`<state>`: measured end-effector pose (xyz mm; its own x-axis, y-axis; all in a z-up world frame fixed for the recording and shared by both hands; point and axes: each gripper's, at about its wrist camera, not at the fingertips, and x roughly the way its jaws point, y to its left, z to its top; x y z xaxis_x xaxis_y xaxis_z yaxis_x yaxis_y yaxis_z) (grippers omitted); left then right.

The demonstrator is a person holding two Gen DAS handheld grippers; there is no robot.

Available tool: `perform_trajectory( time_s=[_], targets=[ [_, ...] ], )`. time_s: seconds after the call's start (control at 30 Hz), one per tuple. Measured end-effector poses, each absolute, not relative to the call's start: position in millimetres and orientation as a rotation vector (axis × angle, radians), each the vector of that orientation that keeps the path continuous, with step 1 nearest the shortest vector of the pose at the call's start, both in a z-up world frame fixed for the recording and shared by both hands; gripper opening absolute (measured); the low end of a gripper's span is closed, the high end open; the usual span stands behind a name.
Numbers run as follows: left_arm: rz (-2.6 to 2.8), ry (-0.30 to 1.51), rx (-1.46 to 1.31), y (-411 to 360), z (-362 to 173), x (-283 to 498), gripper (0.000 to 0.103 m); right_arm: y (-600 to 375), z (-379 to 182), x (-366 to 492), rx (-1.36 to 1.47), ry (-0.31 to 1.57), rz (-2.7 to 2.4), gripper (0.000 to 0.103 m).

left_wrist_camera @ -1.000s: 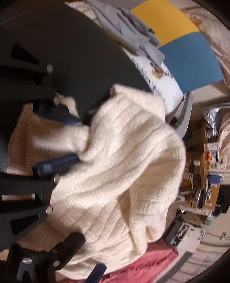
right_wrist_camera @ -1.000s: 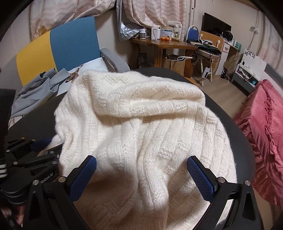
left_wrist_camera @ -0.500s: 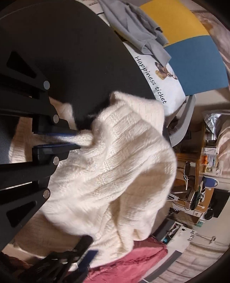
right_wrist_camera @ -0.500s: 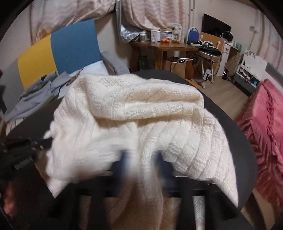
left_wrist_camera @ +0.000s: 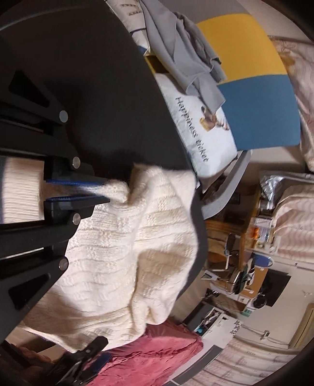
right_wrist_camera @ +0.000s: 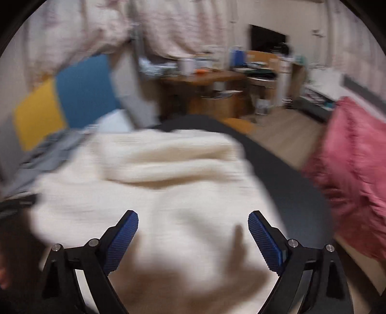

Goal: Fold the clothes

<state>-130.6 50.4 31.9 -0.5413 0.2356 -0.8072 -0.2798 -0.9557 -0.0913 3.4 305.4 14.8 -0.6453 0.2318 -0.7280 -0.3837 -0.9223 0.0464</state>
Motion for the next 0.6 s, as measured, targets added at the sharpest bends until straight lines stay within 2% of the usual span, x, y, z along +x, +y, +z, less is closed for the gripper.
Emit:
perform_trajectory(
  time_s=[0.13,0.17,0.2,0.23,0.3,0.33,0.4,0.6],
  targets=[
    [2.538,0.051,-1.316,38,38,-133,0.006,349,-29,-16,-1.289,0.394,2.356,0.093],
    [2.536,0.052,-1.323,36,37,-133,0.006,355,-39,-21,-1.334,0.440,2.353,0.089],
    [2.537,0.052,-1.331,34,34,-132,0.006,359,-46,-24,-1.348,0.529,2.384,0.074],
    [2.538,0.053,-1.338,32,32,-131,0.005,363,-51,-27,-1.357,0.599,2.411,0.064],
    [2.539,0.050,-1.351,29,27,-127,0.005,355,-37,-35,-1.337,0.544,2.480,0.028],
    [2.543,0.043,-1.356,25,25,-125,0.005,349,-28,-39,-1.328,0.500,2.519,0.021],
    [2.551,0.008,-1.354,16,27,-124,0.005,334,-12,-48,-1.320,0.403,2.572,0.019],
    [2.606,-0.053,-1.330,-19,40,-117,0.005,267,34,-67,-1.264,0.317,2.779,0.018]
  ],
)
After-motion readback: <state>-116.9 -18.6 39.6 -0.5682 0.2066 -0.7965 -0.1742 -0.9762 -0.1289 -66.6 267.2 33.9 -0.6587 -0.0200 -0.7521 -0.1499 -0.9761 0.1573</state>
